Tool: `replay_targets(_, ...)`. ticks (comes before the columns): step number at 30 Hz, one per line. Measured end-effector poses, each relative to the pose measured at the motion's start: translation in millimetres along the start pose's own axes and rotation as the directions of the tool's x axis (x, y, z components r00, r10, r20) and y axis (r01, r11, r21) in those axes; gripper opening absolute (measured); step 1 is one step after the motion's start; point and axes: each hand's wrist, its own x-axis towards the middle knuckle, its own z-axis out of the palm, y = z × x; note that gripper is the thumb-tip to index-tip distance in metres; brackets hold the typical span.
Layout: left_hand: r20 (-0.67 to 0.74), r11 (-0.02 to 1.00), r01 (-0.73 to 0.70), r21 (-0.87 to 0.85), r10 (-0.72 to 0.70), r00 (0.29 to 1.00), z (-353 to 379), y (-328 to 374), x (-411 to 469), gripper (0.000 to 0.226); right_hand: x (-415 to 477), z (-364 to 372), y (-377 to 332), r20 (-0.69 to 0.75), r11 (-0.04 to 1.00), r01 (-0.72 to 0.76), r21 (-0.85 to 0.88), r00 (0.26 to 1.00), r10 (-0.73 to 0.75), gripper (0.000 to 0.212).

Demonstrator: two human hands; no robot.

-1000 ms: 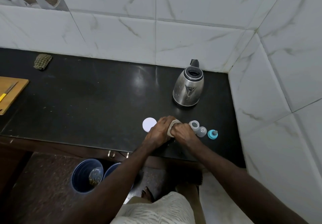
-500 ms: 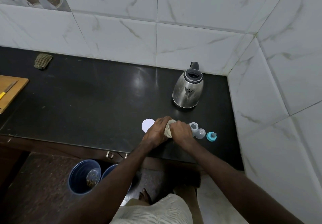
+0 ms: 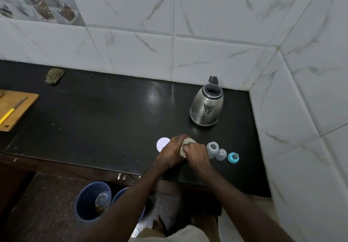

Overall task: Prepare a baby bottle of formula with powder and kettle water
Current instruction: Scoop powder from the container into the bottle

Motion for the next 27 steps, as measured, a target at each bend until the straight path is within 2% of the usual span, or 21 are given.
replay_targets(2,0.003,0.999,0.031,0.006,-0.031,1.0,-2,-2,-1,0.042,2,-2,3,-0.028,0.999,0.023,-0.025,0.999,-0.023,0.024)
replay_targets(7,-0.003,0.996,0.084,0.04,-0.084,0.996,2,-3,1,0.068,6,-9,1,-0.04,0.999,0.012,-0.042,0.999,-0.013,0.025)
replay_targets(11,0.009,0.994,0.098,0.057,-0.098,0.995,4,-9,3,0.06,7,-2,2,-0.016,0.999,-0.051,0.001,0.999,0.051,0.024)
replay_targets(13,0.031,0.995,0.083,0.058,-0.085,0.996,5,-10,5,0.044,7,0,1,0.007,0.999,0.029,-0.014,1.0,-0.028,0.026)
replay_targets(15,0.016,0.998,0.057,0.025,-0.057,0.998,7,-10,4,0.048,5,-3,2,0.033,0.995,0.093,-0.031,0.995,-0.092,0.027)
replay_targets(18,-0.027,0.998,0.047,0.033,-0.046,0.999,8,-7,2,0.062,2,-4,9,0.036,0.995,0.073,-0.071,0.997,-0.071,0.025)
replay_targets(21,-0.003,1.0,-0.003,0.017,0.003,1.0,9,-5,2,0.046,-4,-1,8,0.069,0.997,0.051,-0.059,0.997,-0.047,0.025)
replay_targets(23,-0.014,1.0,-0.018,0.009,0.018,1.0,9,-5,-1,0.049,-7,2,9,0.069,1.0,0.005,-0.007,0.998,-0.005,0.023)
replay_targets(25,-0.04,0.999,-0.036,-0.014,0.036,0.999,8,-7,-1,0.054,-14,5,12,-0.013,0.999,-0.044,0.033,0.999,0.044,0.019)
replay_targets(27,-0.049,0.998,-0.061,0.01,0.062,0.997,8,-9,-3,0.059,-22,17,15,-0.107,0.999,0.0,0.034,0.994,0.003,0.028)
